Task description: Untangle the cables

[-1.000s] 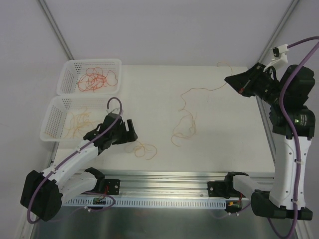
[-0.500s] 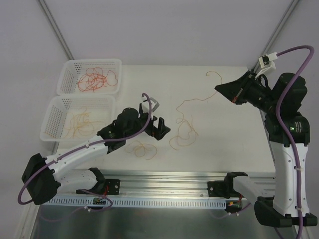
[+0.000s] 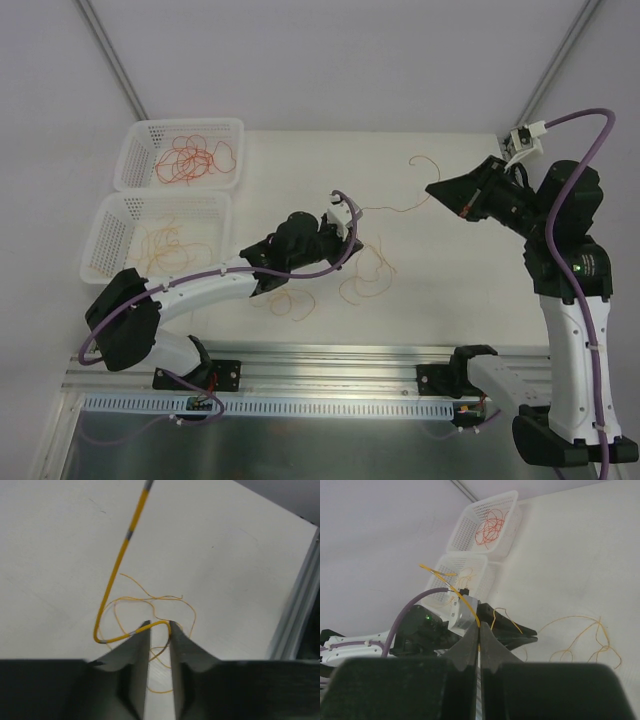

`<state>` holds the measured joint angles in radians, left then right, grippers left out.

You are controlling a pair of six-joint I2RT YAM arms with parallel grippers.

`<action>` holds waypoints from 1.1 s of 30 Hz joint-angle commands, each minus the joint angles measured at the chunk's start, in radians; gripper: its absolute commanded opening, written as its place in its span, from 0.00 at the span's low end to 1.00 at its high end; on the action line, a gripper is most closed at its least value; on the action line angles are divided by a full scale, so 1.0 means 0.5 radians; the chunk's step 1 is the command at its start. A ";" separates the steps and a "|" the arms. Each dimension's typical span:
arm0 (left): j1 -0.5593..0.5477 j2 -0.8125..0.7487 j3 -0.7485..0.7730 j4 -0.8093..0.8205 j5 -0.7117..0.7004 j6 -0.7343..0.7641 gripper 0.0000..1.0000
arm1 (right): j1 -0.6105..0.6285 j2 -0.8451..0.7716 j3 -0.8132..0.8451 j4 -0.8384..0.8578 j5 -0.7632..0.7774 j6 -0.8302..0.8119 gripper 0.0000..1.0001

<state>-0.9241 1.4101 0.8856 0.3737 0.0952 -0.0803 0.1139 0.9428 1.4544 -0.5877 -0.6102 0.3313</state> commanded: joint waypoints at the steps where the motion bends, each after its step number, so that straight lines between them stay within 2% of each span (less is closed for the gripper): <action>1: -0.026 -0.047 0.103 0.097 -0.037 -0.014 0.06 | 0.012 -0.048 -0.061 -0.005 0.091 -0.073 0.01; 2: -0.026 -0.065 0.125 0.048 -0.064 -0.036 0.00 | 0.012 -0.048 -0.086 -0.051 0.137 -0.101 0.01; 5: -0.026 -0.120 0.281 -0.286 -0.181 -0.109 0.00 | 0.012 -0.048 -0.282 -0.177 0.281 -0.187 0.10; 6: -0.026 -0.136 0.324 -0.357 -0.230 -0.128 0.00 | 0.012 -0.048 -0.340 -0.208 0.303 -0.205 0.17; 7: -0.026 -0.163 0.394 -0.482 -0.251 -0.176 0.00 | 0.012 -0.045 -0.471 -0.214 0.315 -0.215 0.31; 9: -0.023 -0.203 0.480 -0.575 -0.304 -0.238 0.00 | 0.036 -0.054 -0.601 -0.208 0.388 -0.242 0.40; 10: -0.023 -0.212 0.514 -0.679 -0.322 -0.299 0.00 | 0.045 -0.066 -0.732 -0.202 0.416 -0.251 0.48; 13: -0.023 -0.213 0.655 -0.857 -0.386 -0.455 0.00 | 0.100 -0.082 -0.953 -0.141 0.456 -0.264 0.59; 16: -0.026 -0.200 0.781 -1.048 -0.405 -0.581 0.00 | 0.180 -0.097 -1.104 -0.012 0.450 -0.239 0.61; 23: -0.023 -0.261 0.864 -1.189 -0.402 -0.747 0.00 | 0.373 -0.039 -1.509 0.426 0.466 -0.224 0.62; 33: -0.023 -0.400 0.812 -1.235 -0.427 -0.812 0.00 | 0.410 0.442 -1.728 1.074 0.316 -0.368 0.62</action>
<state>-0.9302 1.2518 1.2728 -0.2352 -0.0914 -0.4583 0.3058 1.1164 0.5919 -0.2249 -0.4030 0.1917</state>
